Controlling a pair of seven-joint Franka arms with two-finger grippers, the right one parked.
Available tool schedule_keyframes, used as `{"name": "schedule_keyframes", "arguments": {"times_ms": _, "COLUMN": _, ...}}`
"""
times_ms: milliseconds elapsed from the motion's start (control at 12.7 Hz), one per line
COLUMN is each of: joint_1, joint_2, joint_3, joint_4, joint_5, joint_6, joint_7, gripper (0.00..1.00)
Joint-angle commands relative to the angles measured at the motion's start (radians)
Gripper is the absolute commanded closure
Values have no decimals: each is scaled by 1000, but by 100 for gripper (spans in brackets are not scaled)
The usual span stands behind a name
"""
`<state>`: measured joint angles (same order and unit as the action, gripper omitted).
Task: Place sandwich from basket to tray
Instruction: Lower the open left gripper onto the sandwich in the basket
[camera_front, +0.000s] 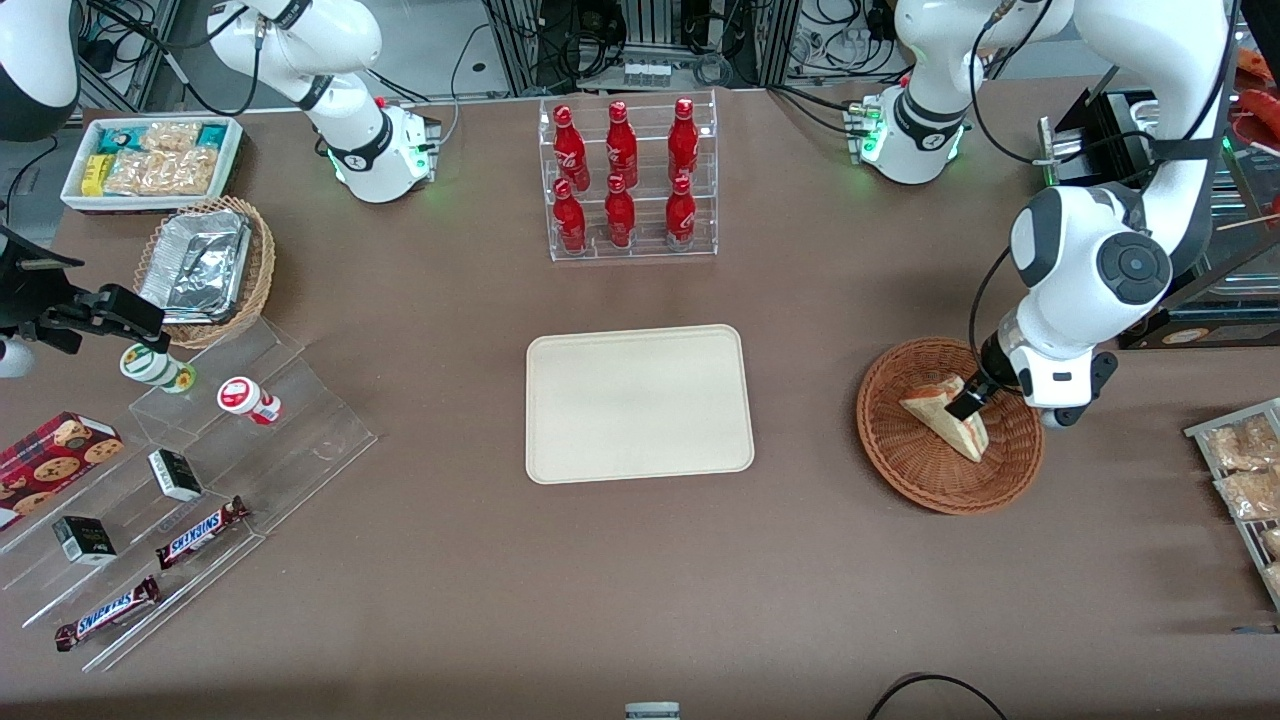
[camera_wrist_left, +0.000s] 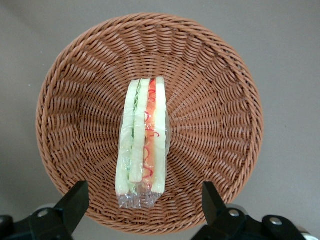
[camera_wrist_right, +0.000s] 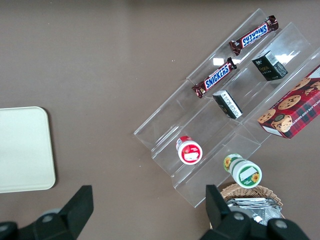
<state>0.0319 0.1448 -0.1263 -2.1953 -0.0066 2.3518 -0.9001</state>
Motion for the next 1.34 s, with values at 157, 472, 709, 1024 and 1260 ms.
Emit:
{"name": "schedule_keyframes", "arguments": {"times_ms": 157, "joint_1": 8, "joint_2": 51, "joint_3": -6, "joint_4": -6, "joint_5": 8, "joint_6": 50, "joint_7": -42, "gripper": 0}}
{"name": "schedule_keyframes", "arguments": {"times_ms": 472, "joint_1": 8, "joint_2": 104, "joint_3": 2, "joint_4": -7, "joint_5": 8, "joint_6": 109, "joint_7": -43, "gripper": 0}}
{"name": "schedule_keyframes", "arguments": {"times_ms": 709, "joint_1": 8, "joint_2": 136, "joint_3": 11, "joint_4": -7, "joint_5": 8, "joint_6": 112, "joint_7": -45, "gripper": 0}}
{"name": "schedule_keyframes", "arguments": {"times_ms": 1024, "joint_1": 5, "joint_2": 137, "joint_3": 13, "joint_4": -14, "joint_5": 10, "joint_6": 104, "joint_7": -92, "gripper": 58}}
{"name": "schedule_keyframes", "arguments": {"times_ms": 1260, "joint_1": 5, "joint_2": 127, "joint_3": 13, "joint_4": -15, "joint_5": 11, "joint_6": 72, "joint_7": -86, "gripper": 100}}
